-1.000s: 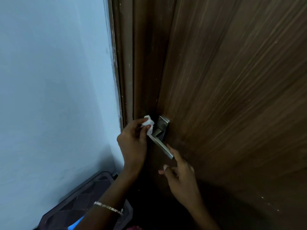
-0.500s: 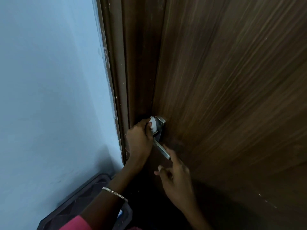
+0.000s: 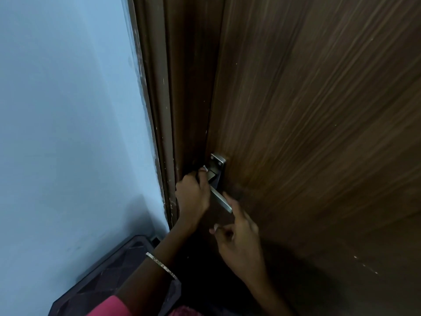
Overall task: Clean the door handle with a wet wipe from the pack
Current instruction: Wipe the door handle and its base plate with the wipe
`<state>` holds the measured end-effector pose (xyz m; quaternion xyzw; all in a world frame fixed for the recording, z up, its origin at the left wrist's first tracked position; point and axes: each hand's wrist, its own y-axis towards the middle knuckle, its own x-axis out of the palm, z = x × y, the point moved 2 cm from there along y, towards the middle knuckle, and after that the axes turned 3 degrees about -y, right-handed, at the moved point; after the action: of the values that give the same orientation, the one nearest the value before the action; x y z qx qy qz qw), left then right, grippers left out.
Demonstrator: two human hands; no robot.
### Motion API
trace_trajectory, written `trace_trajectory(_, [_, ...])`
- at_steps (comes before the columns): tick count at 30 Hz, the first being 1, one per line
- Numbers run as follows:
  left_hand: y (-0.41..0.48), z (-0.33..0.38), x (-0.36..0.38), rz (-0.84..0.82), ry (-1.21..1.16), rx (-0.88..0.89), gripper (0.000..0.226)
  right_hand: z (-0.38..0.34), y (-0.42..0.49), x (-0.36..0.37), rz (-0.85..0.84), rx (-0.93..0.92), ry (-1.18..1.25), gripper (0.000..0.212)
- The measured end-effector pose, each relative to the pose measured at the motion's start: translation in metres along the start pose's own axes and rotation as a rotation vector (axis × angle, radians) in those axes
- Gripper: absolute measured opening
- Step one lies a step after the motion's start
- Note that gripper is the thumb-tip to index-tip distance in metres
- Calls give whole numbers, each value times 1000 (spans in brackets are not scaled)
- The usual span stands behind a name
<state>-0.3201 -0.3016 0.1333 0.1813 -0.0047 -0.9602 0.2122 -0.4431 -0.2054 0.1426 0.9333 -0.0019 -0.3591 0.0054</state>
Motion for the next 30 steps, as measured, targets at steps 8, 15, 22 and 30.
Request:
trace_trajectory(8, [-17,-32,6,-198,-844,-682,31,-1,-1,2,-3,5,72,80])
trace_trajectory(15, [-32,-26,9,-348,-1011,-869,23,-4,-2,0,3,-25,31,83])
trace_trajectory(22, [-35,-23,9,-516,-1026,-865,24,-7,-3,-17,53,-101,-135,67])
trace_trajectory(30, [-46,-34,-8,-873,-886,-610,32,-20,6,-25,260,-181,-151,32])
